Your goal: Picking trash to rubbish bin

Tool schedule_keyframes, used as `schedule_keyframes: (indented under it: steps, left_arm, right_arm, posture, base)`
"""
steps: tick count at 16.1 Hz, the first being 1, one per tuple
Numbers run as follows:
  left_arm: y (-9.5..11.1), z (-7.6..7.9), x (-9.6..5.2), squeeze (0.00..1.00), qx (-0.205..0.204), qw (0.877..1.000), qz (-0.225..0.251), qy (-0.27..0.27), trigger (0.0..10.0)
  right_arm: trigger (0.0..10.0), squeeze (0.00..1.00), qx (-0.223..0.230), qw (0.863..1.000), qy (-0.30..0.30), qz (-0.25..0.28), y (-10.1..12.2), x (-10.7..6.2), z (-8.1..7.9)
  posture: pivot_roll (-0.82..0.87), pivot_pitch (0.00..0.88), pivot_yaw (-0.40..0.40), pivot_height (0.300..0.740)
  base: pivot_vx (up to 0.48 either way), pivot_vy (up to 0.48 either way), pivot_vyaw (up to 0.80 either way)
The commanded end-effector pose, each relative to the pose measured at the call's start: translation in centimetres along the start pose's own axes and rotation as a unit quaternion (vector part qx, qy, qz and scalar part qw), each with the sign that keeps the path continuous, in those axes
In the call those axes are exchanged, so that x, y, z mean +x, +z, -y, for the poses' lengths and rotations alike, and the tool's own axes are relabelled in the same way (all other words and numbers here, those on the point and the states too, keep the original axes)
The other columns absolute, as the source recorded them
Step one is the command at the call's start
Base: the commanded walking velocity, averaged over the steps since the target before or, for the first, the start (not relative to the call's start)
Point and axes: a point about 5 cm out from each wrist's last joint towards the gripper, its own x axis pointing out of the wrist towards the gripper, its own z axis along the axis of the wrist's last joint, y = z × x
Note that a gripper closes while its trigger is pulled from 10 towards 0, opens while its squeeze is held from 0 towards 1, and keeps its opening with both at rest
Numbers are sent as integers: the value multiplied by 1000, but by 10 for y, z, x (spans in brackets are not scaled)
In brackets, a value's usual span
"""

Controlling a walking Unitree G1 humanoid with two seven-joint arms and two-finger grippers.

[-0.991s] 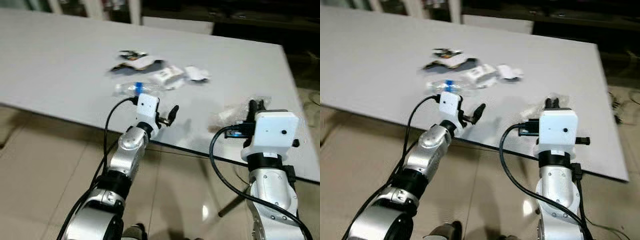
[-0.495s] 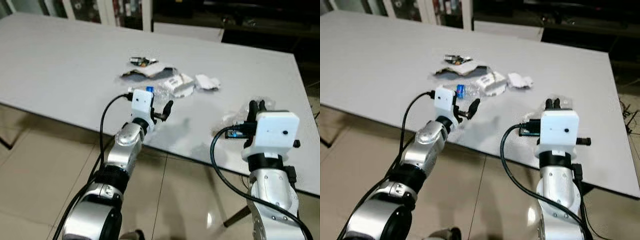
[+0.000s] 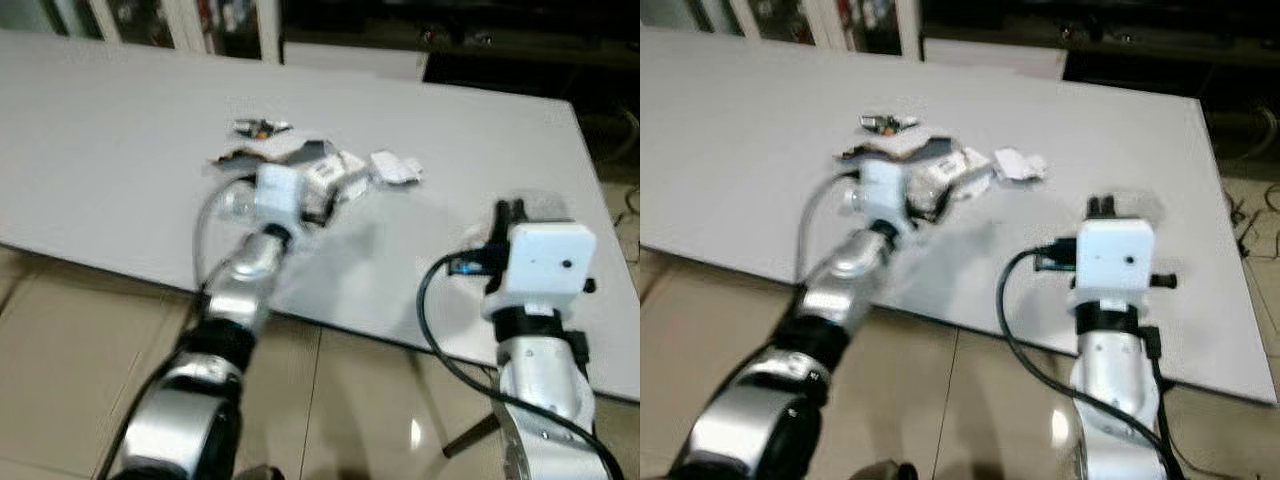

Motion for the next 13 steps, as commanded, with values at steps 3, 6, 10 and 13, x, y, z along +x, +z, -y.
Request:
schedule_keyframes:
  steps: [3,6,10,13]
  left_arm:
    - [4,6,4,0,-3,1000,5,-4,10000]
    - [4,4,5,0,-2,1000,3,-1,10000]
    - [6,0,7,0,2,1000,-1,7,10000]
    - [7,-2,8,0,4,1000,-1,6,10000]
  right_arm:
    - [10000,0,5,1000,-1,4,1,0,1]
    - [10000,0,5,1000,0,4,1,1,0]
    - [10000,0,6,1000,0,6,1,1,0]
    - [10000,0,7,1000,0,5,1,1,0]
  posture:
    - [-2,91,-1,740]
    - [-1,91,-1,740]
    - [0,90,0,740]
    - [0,90,0,740]
  base:
    - [286,0,0]
    - [252,0,0]
    - [62,0,0]
    - [82,0,0]
